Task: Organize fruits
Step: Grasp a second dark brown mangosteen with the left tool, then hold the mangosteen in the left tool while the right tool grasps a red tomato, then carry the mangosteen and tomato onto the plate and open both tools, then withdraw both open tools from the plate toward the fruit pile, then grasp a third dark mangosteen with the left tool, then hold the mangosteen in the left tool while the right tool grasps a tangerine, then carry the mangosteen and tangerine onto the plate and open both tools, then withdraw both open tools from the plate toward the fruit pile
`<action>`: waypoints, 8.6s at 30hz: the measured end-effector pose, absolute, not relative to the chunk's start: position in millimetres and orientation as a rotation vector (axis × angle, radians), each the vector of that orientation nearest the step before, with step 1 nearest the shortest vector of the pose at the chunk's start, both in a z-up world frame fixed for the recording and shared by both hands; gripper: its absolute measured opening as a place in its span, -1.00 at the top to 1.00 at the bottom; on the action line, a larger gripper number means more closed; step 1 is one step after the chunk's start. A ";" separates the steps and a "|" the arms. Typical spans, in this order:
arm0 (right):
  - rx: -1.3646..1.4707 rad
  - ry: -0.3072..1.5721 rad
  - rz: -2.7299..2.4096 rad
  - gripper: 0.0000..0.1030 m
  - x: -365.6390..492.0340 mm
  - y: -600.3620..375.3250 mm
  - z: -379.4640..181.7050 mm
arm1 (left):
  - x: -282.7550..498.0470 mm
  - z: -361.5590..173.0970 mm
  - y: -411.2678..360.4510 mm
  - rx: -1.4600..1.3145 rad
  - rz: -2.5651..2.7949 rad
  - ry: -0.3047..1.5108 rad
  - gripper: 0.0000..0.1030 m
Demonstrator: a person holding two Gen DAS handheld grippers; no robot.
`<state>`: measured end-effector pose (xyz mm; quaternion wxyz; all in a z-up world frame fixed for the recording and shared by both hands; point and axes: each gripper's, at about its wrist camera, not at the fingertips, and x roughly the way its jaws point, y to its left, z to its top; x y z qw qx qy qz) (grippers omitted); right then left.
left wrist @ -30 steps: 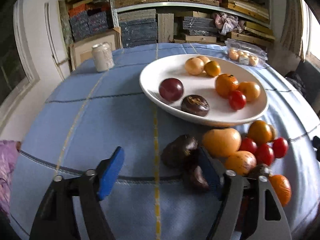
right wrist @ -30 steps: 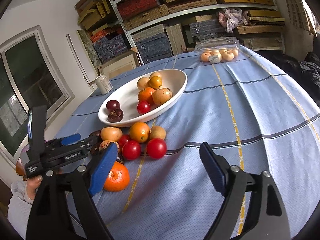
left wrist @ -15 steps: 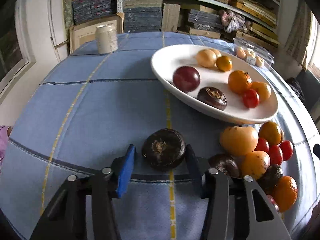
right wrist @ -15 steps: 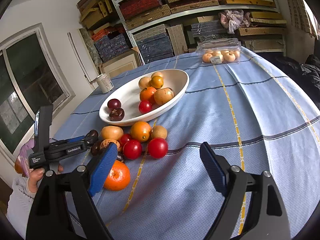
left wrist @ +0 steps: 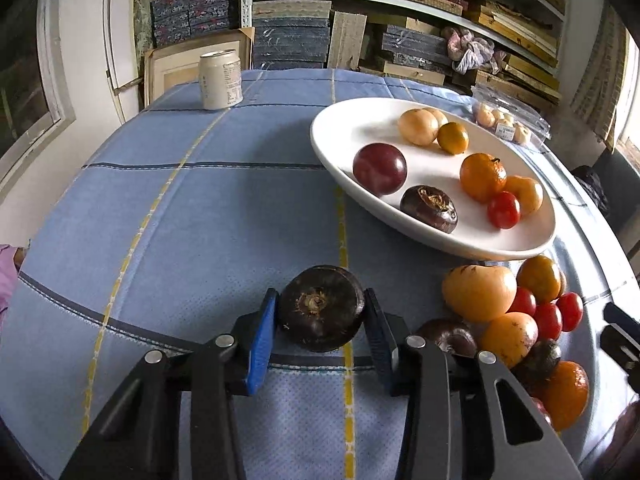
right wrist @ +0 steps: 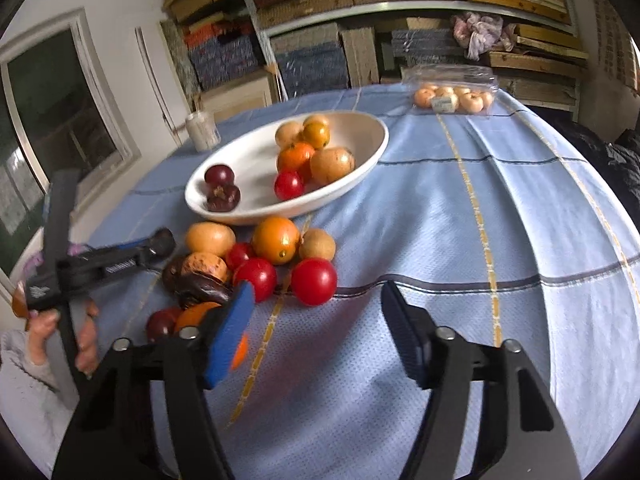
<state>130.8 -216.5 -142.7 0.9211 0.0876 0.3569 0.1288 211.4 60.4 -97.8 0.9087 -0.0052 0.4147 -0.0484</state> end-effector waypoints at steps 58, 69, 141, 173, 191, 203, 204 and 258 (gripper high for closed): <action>0.125 0.663 0.206 0.43 277.0 -202.4 -90.1 | 316.5 -40.2 -3.7 0.024 -0.133 0.757 0.17; 0.204 0.729 0.202 0.15 324.0 -213.4 -118.4 | 341.1 -65.1 6.0 -0.010 -0.116 0.806 -0.15; 0.207 0.691 0.323 -0.62 123.3 -196.4 -132.0 | 197.4 -106.0 69.1 -0.021 -0.013 0.882 -0.62; 0.062 0.824 0.453 -0.43 123.6 -150.7 -154.4 | 191.1 -106.4 54.6 0.006 -0.094 0.872 0.16; 0.126 0.754 0.505 0.09 116.0 -158.0 -141.0 | 182.1 -97.1 51.0 0.012 -0.097 0.818 0.16; 0.146 0.657 0.394 0.09 147.0 -186.2 -93.8 | 213.5 -40.7 32.3 0.003 -0.129 0.716 0.16; 0.137 0.649 0.384 0.09 155.9 -185.7 -87.9 | 221.4 -36.3 28.5 0.007 -0.135 0.711 0.16; 0.340 0.600 0.176 -0.64 152.8 -251.3 -121.8 | 142.1 -83.4 21.1 0.046 -0.256 0.759 -0.42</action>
